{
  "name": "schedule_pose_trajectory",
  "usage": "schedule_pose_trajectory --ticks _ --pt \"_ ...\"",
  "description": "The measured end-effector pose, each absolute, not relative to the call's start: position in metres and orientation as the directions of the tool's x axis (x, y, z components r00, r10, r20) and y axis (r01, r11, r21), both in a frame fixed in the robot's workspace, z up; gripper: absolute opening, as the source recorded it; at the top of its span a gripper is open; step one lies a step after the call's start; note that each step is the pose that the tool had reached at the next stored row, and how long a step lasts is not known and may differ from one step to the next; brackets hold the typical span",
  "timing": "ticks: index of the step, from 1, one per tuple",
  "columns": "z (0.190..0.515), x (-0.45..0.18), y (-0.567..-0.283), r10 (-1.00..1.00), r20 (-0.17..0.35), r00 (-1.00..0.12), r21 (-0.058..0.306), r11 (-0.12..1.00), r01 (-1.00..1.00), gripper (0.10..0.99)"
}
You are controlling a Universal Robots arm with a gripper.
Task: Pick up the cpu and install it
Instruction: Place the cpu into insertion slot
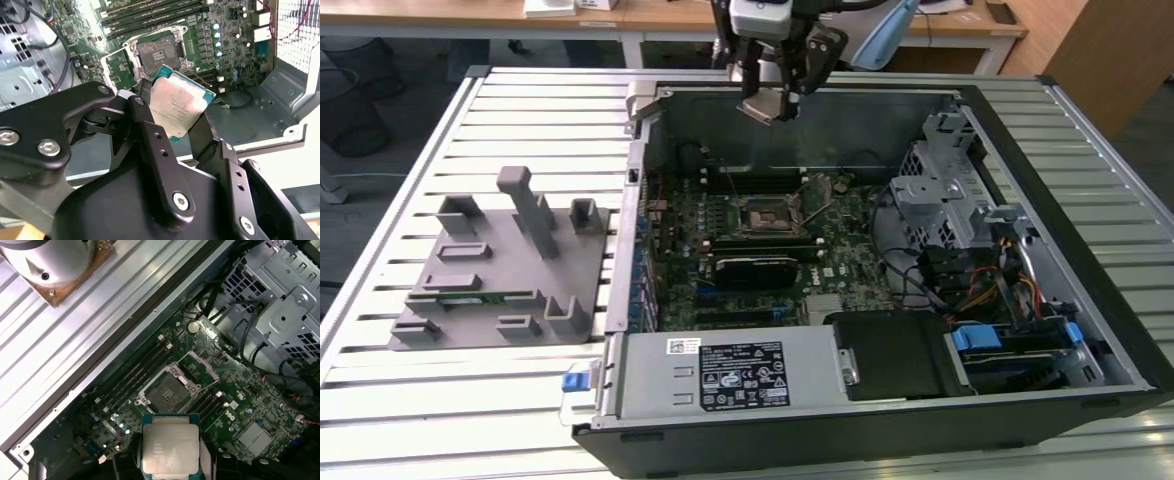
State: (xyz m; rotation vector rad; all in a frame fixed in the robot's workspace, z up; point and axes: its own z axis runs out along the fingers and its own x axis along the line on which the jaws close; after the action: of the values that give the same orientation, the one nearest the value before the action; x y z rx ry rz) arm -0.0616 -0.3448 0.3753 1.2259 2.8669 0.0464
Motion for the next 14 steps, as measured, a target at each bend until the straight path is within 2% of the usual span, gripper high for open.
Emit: schedule_pose_trajectory --ticks 14 --pt "0.3745 -0.0616 -0.3432 0.834 -0.010 -0.552 0.036 0.552 0.833 0.541"
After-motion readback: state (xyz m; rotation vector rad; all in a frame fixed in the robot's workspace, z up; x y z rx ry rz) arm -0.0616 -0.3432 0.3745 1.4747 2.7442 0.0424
